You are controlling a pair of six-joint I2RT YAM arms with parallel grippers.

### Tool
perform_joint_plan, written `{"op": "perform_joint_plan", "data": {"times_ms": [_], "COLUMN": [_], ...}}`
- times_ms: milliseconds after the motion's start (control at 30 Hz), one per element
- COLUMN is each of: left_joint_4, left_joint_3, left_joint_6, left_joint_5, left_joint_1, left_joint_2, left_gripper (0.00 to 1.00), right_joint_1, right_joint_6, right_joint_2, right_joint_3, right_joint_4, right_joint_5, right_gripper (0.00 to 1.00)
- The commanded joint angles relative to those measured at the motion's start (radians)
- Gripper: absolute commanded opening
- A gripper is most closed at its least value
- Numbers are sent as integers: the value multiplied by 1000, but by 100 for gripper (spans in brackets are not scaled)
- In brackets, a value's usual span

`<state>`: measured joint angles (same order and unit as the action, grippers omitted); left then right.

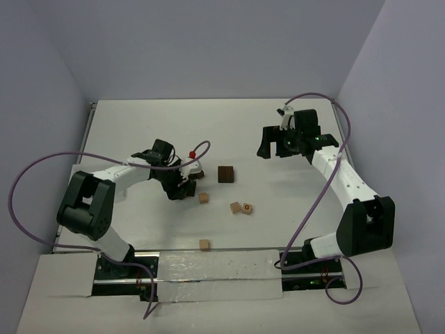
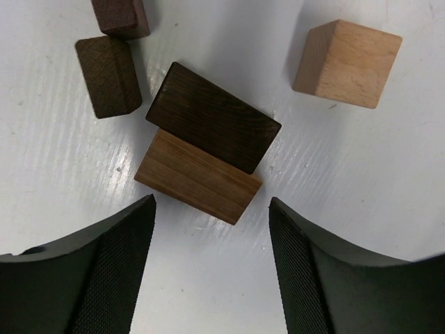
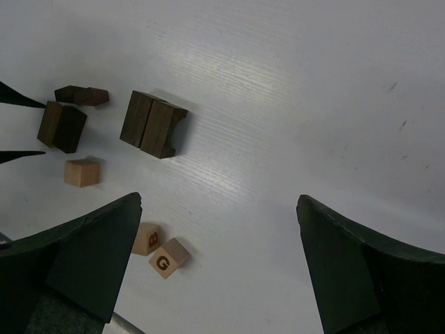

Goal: Build the wood block tower

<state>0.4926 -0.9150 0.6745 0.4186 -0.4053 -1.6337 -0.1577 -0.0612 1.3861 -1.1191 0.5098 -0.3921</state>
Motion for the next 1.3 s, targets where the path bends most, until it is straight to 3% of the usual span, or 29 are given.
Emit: {"op": "perform_joint_plan", "data": {"times_ms": [0, 300, 500, 667, 1267], "left_joint_4": [20, 77, 180, 230, 120], "left_joint_3": [-17, -41, -29, -78, -106], "left_joint_6": [43, 151, 513, 619, 621], "left_joint_5": [74, 67, 138, 158, 157], "left_joint_1": [-6, -6, -7, -7, -10], "left_joint_2": [123, 153, 134, 61, -37], "left_gripper": [76, 76, 79, 81, 86], "right_joint_1": [7, 9, 9, 7, 7], "right_joint_6": [11, 14, 15, 18, 18], "right_joint_2": [-28, -38, -35, -36, -13], "right_joint_3": [13, 20, 21, 20, 16], "right_joint_4": [-21, -21, -19, -14, -11], "right_joint_5": [-35, -41, -48, -46, -52], "right_gripper": [100, 100, 100, 100, 99]}}
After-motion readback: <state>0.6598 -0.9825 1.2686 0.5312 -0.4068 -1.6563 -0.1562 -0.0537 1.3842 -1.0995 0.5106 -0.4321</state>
